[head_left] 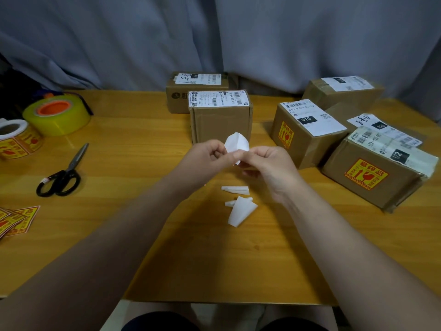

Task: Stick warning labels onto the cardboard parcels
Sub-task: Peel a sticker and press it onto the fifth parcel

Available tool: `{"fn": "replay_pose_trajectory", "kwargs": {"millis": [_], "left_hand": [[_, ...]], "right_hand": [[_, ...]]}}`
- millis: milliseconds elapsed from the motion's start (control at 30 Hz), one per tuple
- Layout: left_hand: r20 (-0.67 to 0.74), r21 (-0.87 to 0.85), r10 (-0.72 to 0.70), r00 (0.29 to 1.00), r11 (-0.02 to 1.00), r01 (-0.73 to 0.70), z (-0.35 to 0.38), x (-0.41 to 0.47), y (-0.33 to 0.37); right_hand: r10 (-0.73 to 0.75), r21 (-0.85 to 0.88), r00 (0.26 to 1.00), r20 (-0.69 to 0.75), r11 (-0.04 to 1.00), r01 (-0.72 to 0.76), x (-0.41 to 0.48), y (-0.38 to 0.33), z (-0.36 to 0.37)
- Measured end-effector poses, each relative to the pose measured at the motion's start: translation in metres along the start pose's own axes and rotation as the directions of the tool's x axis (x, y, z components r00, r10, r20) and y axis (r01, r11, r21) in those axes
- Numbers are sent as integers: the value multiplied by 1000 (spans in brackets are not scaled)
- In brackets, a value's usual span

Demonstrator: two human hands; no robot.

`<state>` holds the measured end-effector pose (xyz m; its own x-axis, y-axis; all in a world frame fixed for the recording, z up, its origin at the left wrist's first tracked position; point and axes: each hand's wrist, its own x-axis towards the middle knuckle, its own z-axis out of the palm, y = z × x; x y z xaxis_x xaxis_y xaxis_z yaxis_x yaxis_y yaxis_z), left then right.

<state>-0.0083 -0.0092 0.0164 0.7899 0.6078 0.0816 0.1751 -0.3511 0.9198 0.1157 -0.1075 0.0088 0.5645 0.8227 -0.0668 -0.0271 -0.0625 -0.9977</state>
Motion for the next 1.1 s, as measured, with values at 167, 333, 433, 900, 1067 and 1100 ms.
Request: {"fn": "replay_pose_trajectory", "kwargs": {"millis": [167, 333, 433, 900, 1067, 1100], "left_hand": [[86, 23, -56, 995, 998, 54, -9, 2, 0], [215, -2, -149, 965, 988, 153, -19, 4, 1], [148, -59, -199, 969, 976, 210, -14, 9, -3], [-128, -155, -93, 987, 985, 73, 15, 14, 0], [-185, -62, -35, 982, 998, 24, 12, 13, -3], [-183, -93, -33, 983, 996, 16, 12, 12, -3]], "right_hand": [[70, -40, 994, 87, 997, -67, 3, -3, -8], [148, -53, 971, 186, 989, -140, 5, -7, -22], [171, 115, 958, 229, 973, -201, 4, -5, -21], [171, 659, 964, 202, 705, -263, -3, 12, 5], [155, 447, 985, -69, 888, -108, -3, 11, 6], [147, 412, 982, -120, 907, -86, -2, 12, 6]]}}
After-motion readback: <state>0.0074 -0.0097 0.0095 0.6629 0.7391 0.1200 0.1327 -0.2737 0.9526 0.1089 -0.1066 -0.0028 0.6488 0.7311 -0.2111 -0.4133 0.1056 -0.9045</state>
